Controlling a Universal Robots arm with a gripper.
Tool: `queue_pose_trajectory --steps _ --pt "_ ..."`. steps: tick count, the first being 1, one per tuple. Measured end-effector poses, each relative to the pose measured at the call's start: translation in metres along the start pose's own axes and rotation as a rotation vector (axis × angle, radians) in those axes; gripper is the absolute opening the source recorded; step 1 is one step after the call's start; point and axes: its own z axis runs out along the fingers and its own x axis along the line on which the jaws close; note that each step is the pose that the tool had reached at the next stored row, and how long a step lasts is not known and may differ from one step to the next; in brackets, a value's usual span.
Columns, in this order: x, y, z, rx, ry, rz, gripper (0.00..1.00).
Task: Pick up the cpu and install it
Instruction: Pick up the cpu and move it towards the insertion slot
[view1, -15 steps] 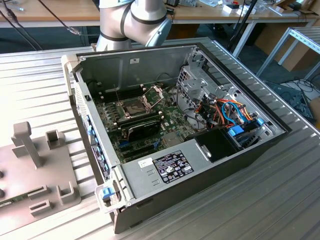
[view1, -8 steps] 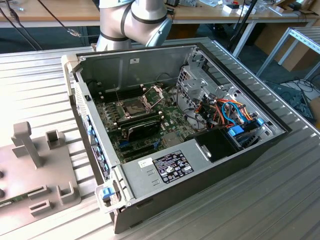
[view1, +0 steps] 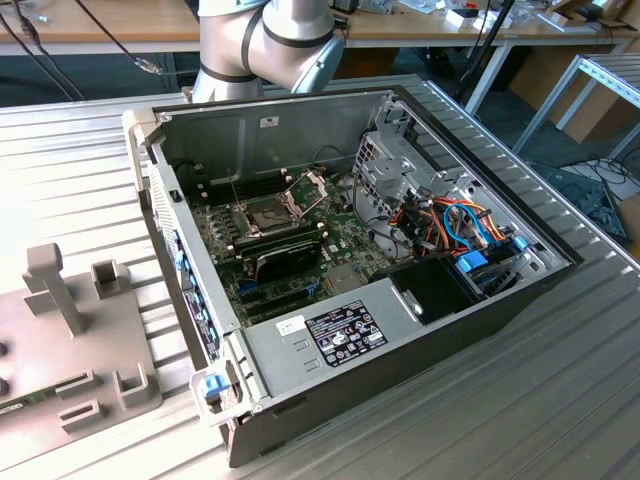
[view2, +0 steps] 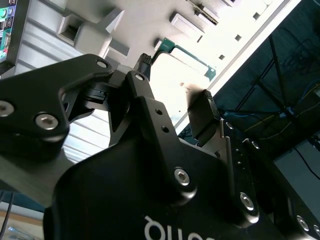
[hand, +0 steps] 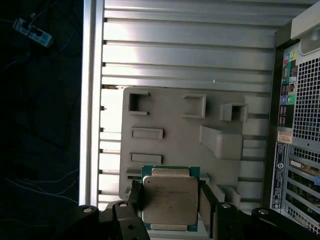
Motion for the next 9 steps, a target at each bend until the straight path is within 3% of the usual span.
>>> queue_pose_trajectory --steps 9 --pt "-0.0014 -0.0003 -0.0116 -0.0002 -0.0003 0.0 0.55"
